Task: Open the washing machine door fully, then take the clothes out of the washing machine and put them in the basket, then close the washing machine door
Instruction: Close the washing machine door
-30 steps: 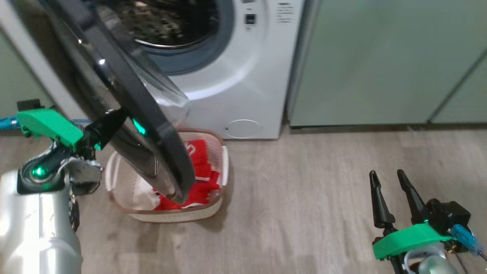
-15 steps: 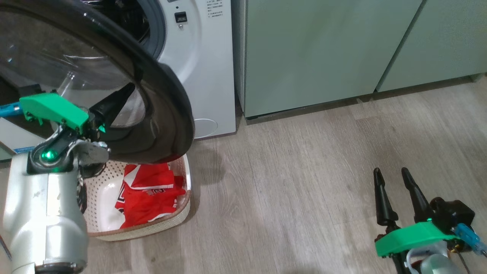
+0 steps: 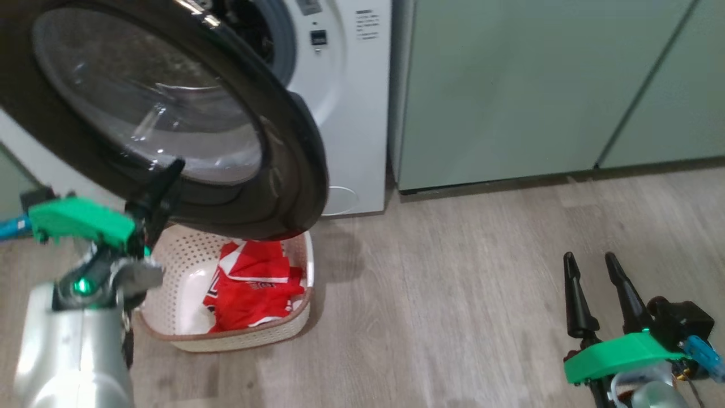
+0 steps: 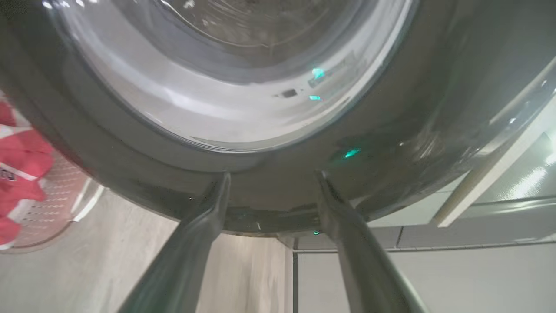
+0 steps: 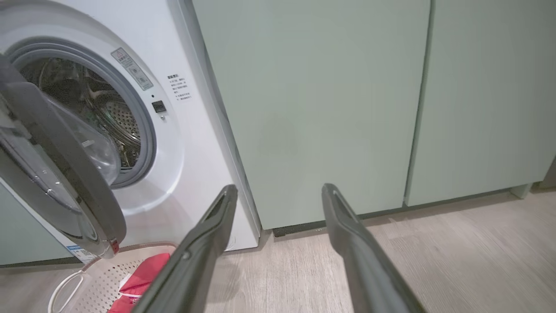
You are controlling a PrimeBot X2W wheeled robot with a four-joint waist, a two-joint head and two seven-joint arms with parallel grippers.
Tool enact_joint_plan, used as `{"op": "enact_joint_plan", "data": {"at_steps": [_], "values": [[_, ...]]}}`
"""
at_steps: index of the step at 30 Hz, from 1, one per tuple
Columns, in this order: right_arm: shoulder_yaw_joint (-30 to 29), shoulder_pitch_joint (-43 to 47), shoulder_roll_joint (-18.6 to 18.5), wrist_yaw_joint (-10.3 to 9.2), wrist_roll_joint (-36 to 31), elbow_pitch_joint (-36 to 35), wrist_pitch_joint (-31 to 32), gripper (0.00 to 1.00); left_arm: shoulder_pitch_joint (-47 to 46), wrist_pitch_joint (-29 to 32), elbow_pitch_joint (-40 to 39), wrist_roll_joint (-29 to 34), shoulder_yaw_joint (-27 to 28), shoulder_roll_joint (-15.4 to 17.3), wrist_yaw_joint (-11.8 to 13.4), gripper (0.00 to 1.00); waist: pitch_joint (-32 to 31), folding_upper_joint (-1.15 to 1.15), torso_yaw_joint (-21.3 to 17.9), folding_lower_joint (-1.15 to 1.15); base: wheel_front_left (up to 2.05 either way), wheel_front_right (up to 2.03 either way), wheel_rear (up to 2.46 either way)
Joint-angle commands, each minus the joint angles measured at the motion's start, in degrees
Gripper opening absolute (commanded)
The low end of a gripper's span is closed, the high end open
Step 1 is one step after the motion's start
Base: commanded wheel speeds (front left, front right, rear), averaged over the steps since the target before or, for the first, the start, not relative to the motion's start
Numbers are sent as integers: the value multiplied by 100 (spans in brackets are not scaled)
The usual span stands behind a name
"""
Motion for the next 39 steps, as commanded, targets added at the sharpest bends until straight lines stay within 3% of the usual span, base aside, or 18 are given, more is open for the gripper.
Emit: {"op": "enact_joint_plan", "data": {"at_steps": [1, 6, 11, 15, 19, 22, 26, 35, 39], "values": [[132, -70, -26, -4, 1, -212, -36, 100, -11, -139, -353, 58, 121, 233, -34, 100, -66, 0, 168, 0, 0, 0, 0], [119, -70, -12, -4, 3, -229, -36, 100, 667, -1004, -989, 392, -169, 388, -36, 100, -104, 0, 419, 0, 0, 0, 0], [111, -68, 1, -4, 0, -222, -36, 100, 1191, -2137, -1089, 838, -676, 607, -37, 100, -148, 0, 573, 0, 0, 0, 0], [106, -67, 4, -4, 1, -226, -36, 100, 1505, -3082, -1230, 1143, -1367, 953, -38, 100, -159, 0, 615, 0, 0, 0, 0], [121, -70, -1, -4, 0, -240, -36, 100, 1731, -4426, -1172, 1719, -2136, 1424, -38, 100, -174, 0, 602, 0, 0, 0, 0], [88, -66, 2, -4, -6, -264, -36, 100, 1764, -4840, -1016, 2041, -2473, 1595, -38, 100, -182, 0, 591, 0, 0, 0, 0], [46, -54, 11, -4, -14, -291, -36, 100, 1758, -4988, -992, 2517, -2491, 1599, -38, 100, -198, 0, 566, 0, 0, 0, 0], [42, 6, 56, -4, -32, -318, -36, 100, 2263, -4993, -1505, 4084, -1524, 963, -38, 100, -201, 0, 490, 0, 0, 0, 0], [42, 40, 79, -4, -26, -283, -36, 100, 2394, -4993, -1529, 4578, -1453, 843, -38, 100, -208, 0, 477, 0, 0, 0, 0]]}}
